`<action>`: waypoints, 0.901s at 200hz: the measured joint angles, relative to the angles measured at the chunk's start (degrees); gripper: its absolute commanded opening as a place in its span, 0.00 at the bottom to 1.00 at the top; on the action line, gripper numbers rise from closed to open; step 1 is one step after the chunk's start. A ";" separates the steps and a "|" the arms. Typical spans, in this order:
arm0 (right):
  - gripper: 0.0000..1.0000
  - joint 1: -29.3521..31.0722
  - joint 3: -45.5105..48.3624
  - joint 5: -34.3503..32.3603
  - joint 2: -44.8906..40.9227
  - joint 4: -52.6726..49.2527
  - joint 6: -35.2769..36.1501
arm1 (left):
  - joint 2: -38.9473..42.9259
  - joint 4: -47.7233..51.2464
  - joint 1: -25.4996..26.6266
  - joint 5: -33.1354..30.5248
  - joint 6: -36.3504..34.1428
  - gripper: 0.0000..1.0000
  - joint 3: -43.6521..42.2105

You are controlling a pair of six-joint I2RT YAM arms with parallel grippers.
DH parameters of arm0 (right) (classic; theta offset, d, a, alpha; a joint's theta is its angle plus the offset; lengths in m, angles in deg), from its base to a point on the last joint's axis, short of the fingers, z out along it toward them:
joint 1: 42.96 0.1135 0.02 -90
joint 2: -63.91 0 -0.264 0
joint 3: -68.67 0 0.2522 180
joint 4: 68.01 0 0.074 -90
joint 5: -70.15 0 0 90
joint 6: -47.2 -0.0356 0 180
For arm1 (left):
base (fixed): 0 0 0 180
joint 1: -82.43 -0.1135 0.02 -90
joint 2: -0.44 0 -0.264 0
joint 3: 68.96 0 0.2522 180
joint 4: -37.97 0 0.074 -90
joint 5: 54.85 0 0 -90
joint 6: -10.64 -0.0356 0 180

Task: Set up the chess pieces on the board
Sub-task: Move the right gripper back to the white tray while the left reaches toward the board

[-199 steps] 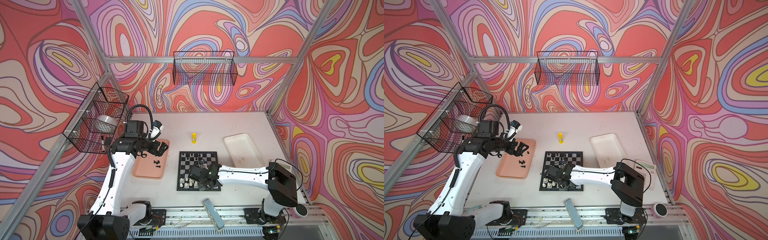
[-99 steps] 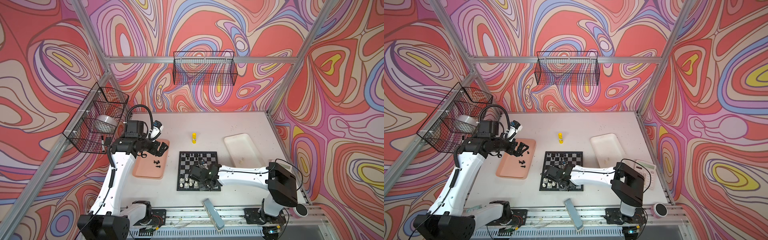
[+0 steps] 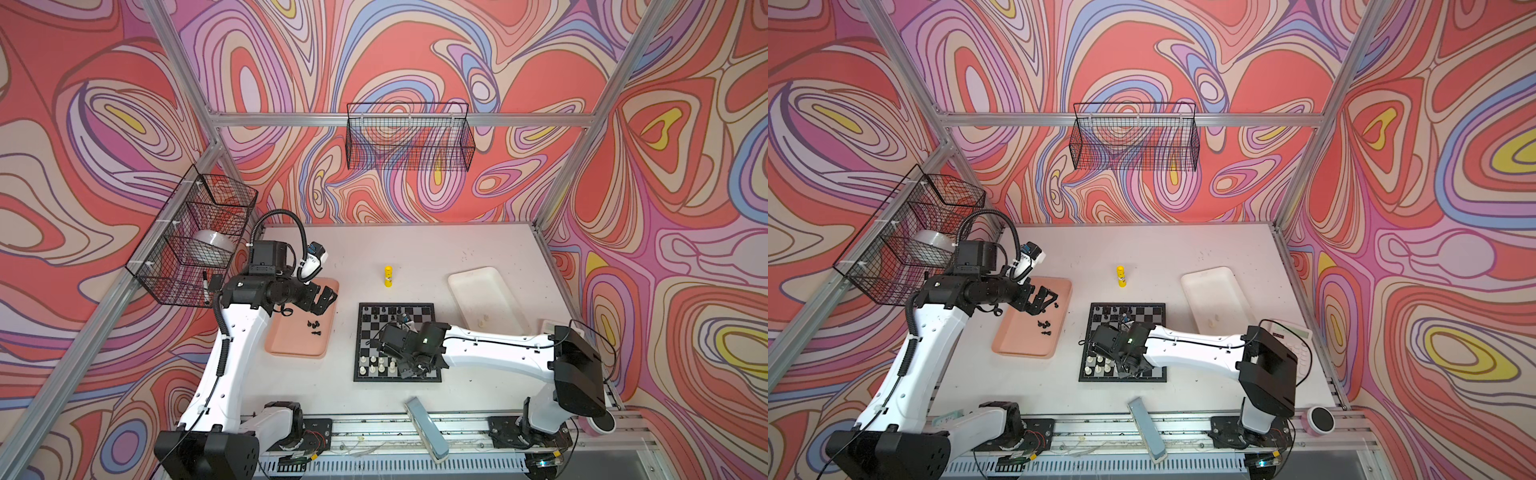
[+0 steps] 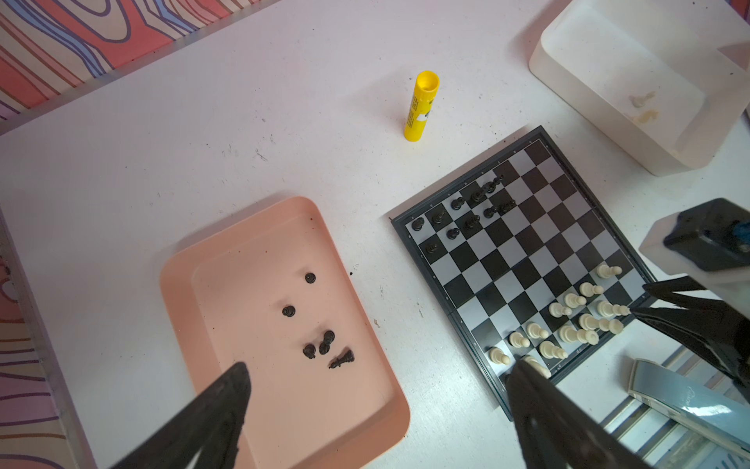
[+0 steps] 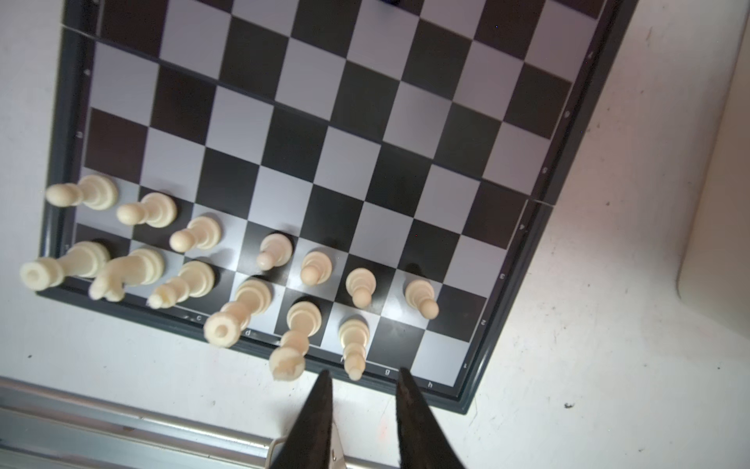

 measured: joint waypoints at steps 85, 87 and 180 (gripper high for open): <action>0.40 -6.80 -6.32 -2.27 -11.06 -6.80 2.49 | -3.32 12.57 0.07 10.88 -7.98 0.99 9.90; 0.40 -7.74 -6.29 -2.05 -11.43 -6.91 2.71 | -3.54 13.07 0.09 11.41 -8.22 0.99 10.14; 0.38 -44.46 -0.90 3.56 -14.29 -3.52 13.20 | -7.21 19.30 10.73 14.47 -12.13 0.97 12.20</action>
